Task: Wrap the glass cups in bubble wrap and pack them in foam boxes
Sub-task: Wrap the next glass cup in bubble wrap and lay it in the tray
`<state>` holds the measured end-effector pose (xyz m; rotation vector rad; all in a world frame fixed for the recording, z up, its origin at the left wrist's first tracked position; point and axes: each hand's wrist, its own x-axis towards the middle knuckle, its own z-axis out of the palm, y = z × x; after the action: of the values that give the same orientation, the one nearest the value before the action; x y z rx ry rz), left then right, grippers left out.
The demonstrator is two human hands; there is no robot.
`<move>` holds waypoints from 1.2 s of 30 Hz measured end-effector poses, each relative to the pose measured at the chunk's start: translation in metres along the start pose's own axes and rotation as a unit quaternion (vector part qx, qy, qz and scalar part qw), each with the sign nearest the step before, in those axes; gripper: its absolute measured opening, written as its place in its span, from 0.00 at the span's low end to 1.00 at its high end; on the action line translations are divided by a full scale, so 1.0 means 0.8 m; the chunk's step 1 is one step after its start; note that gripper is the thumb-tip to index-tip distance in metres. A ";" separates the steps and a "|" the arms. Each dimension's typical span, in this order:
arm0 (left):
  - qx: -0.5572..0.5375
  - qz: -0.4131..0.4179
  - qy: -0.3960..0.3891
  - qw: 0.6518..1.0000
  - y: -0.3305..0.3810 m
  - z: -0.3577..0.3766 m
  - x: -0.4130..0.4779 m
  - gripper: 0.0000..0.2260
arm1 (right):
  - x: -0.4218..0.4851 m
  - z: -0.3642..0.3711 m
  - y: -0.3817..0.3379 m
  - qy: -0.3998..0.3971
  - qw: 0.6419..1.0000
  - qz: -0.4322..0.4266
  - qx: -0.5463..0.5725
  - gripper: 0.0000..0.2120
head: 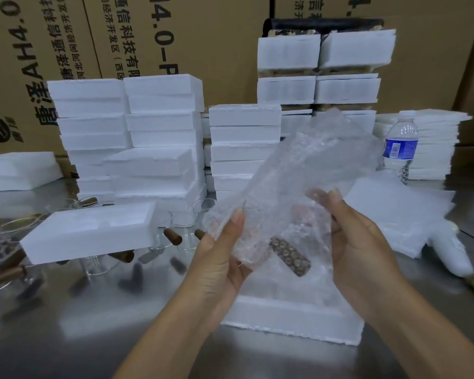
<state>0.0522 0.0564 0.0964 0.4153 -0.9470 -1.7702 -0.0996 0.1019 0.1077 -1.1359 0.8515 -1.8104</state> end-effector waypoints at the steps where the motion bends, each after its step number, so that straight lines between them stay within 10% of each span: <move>1: 0.003 0.011 0.001 1.000 -0.001 0.001 0.000 0.32 | -0.002 0.003 0.000 -0.039 0.999 0.003 0.004 0.20; 9: 0.014 0.091 0.025 0.995 0.002 -0.005 0.005 0.29 | -0.015 0.018 0.016 -0.042 0.974 -0.071 -0.212 0.14; 29: 0.267 0.190 -0.024 0.944 -0.001 -0.006 0.001 0.28 | -0.007 0.008 0.019 0.037 0.968 -0.083 -0.232 0.13; 36: 0.333 0.184 -0.072 0.922 -0.003 -0.009 -0.001 0.25 | -0.017 0.005 0.017 0.062 0.898 -0.189 -0.394 0.13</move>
<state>0.0558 0.0546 0.0902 0.4935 -1.6211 -1.1128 -0.0885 0.1073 0.0927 -1.7998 1.6192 -1.8983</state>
